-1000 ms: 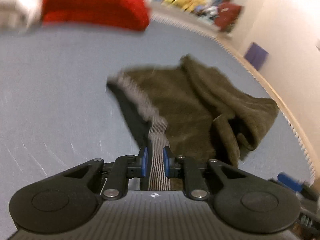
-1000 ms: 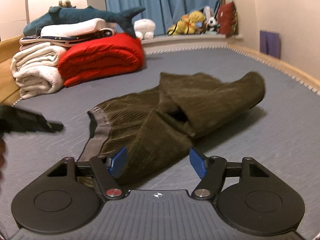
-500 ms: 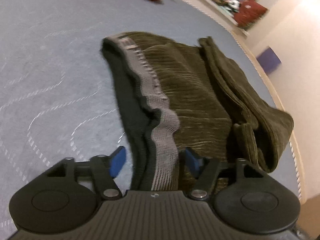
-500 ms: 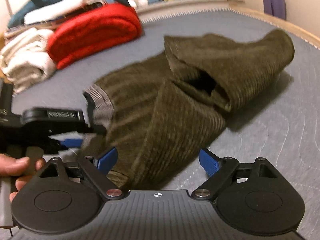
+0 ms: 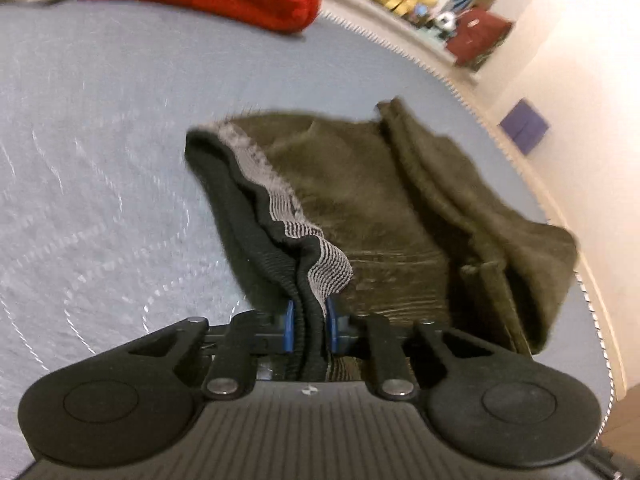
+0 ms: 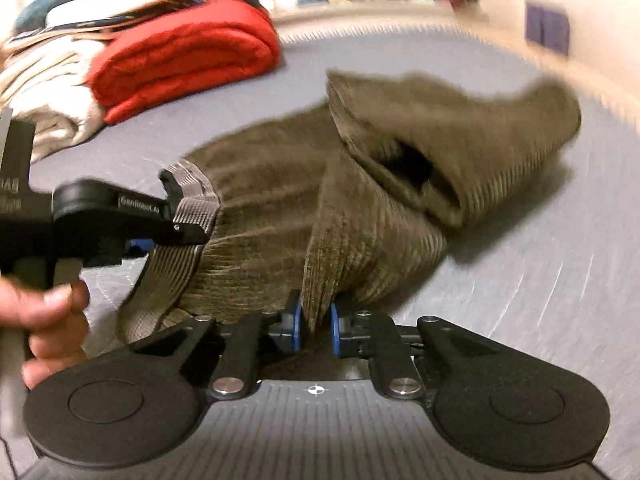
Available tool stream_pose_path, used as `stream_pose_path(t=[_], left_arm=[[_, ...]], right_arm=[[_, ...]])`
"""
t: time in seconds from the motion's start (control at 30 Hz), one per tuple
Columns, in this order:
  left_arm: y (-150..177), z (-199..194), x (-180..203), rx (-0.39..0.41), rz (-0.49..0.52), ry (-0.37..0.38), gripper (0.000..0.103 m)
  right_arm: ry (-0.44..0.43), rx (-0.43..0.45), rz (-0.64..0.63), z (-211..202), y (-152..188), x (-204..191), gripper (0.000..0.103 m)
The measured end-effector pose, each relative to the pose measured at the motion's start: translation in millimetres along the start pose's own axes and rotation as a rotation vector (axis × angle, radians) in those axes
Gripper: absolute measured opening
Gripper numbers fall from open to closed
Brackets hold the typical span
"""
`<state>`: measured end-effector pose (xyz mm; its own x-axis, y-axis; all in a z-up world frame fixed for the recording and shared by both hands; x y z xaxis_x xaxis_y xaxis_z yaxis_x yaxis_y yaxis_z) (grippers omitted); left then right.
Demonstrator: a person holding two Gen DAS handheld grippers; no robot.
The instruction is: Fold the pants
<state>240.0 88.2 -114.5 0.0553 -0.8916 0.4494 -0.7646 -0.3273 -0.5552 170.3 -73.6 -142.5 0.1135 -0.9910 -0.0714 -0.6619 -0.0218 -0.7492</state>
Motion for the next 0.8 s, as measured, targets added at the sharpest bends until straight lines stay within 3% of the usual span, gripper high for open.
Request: stream_pose_path(t=[0.07, 0.13, 0.3, 0.53, 0.63, 0.73, 0.77, 0.8], left_arm=[[-3.1, -19.8, 2.3, 0.028, 0.023, 0.037, 0.015], [-5.6, -41.0, -2.0, 0.057, 0.039, 0.043, 0.014], [-7.1, -96.1, -42.3, 0.086, -0.013, 0.017, 0.013], [5.1, -187.6, -121.3, 0.111, -0.067, -0.111, 0.013], [14.2, -216.5, -159.5, 0.086, -0.092, -0.162, 0.014], [24.4, -226.6, -183.2, 0.064, -0.082, -0.249, 0.015], [21.6, -234.4, -186.5, 0.087, -0.061, -0.297, 0.018], [17.6, -240.4, -186.4, 0.112, -0.045, -0.33, 0.032]], right_arm=[[0.048, 0.098, -0.188, -19.5, -6.2, -22.9, 0.013], [0.055, 0.151, -0.298, -32.8, -4.6, -41.4, 0.013], [-0.078, 0.194, -0.405, -62.6, 15.1, -84.9, 0.012], [-0.361, 0.239, -0.568, -108.4, 48.9, -171.7, 0.012], [-0.493, 0.244, -0.666, -128.5, 67.8, -212.2, 0.012], [-0.519, 0.189, -0.738, -129.5, 85.4, -232.1, 0.017], [-0.515, 0.156, -0.731, -126.1, 88.9, -230.9, 0.018], [-0.53, 0.128, -0.718, -125.2, 90.0, -226.2, 0.021]])
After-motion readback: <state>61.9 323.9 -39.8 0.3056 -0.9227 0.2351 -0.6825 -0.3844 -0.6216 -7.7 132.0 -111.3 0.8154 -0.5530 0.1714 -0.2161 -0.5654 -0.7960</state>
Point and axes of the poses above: each gripper's, at about its wrist camera, not at the fingertips, and z roughly the way its jaws point, x to its right, y to its underside, the point moved 8 cm from there along z, roughly the way its jaws point, and after that the axes turned 5 degrees about -z, right-handed, at the moved point
